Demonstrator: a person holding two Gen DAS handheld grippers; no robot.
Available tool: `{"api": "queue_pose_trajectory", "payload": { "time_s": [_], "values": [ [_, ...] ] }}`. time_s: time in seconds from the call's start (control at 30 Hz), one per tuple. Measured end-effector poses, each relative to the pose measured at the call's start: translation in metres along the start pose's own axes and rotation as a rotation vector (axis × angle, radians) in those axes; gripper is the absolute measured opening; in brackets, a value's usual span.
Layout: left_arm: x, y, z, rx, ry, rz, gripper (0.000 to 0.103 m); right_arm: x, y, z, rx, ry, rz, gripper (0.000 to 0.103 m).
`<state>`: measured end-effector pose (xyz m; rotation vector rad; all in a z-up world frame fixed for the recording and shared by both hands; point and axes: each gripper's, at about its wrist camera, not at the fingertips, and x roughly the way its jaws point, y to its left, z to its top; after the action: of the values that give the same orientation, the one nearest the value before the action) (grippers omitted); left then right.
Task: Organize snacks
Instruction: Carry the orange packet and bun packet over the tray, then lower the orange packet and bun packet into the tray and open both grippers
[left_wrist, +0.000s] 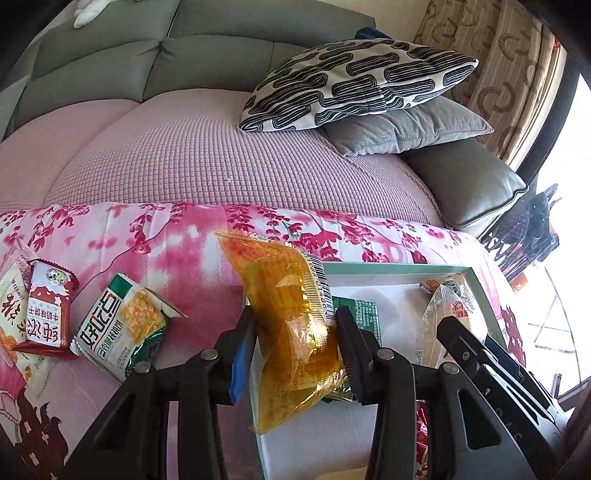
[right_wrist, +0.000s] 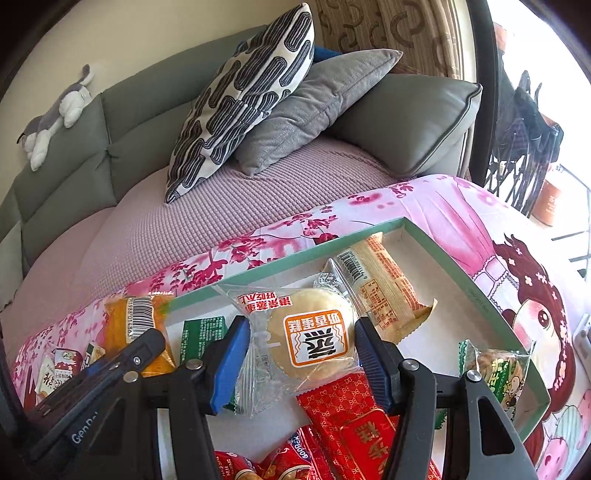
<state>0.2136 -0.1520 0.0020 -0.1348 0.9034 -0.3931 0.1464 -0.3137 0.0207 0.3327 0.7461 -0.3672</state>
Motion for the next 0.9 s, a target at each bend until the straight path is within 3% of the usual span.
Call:
{"api": "queue_pose_trajectory", "payload": {
  "time_s": [0.47,0.7,0.9],
  "values": [
    [0.011,-0.015,-0.006,0.037,0.043,-0.039,0.045,0.003,-0.014,0.001,0.055,0.024,-0.048,0.062],
    [0.016,-0.01,-0.006,0.002,0.055,-0.052,0.046,0.004,-0.014,0.001,0.061,0.031,-0.06,0.064],
    [0.014,-0.004,-0.005,-0.02,0.062,-0.04,0.05,0.008,-0.015,0.001,0.073,0.059,-0.056,0.073]
  ]
}}
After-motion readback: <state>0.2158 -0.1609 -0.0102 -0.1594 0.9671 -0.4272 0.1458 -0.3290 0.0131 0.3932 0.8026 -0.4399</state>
